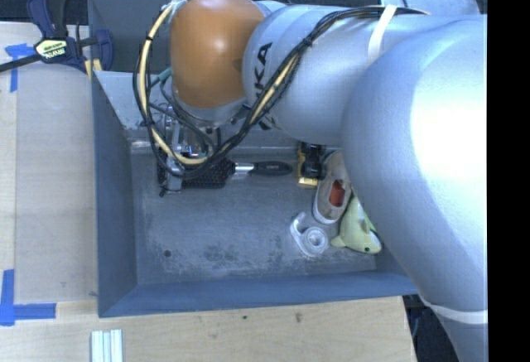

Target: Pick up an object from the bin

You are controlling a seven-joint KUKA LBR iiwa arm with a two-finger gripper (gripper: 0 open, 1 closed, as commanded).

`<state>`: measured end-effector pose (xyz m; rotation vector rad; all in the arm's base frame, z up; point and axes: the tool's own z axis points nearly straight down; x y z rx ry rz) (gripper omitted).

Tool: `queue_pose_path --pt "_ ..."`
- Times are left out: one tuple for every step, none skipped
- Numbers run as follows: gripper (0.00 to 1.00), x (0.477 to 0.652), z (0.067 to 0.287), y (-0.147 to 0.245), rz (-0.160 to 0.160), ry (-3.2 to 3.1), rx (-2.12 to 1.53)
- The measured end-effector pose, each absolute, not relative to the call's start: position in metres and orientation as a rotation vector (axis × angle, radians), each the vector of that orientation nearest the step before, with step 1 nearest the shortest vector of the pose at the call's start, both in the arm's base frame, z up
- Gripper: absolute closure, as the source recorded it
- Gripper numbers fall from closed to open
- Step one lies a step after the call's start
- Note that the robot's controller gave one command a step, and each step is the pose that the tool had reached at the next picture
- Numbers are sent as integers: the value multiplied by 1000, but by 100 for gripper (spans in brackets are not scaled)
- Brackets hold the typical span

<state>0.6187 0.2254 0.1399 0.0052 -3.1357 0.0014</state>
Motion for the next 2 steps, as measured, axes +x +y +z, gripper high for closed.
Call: queue_pose_path --pt "0 621 145 225 -2 -3143 1" --pt "0 622 110 199 -5 -3146 73"
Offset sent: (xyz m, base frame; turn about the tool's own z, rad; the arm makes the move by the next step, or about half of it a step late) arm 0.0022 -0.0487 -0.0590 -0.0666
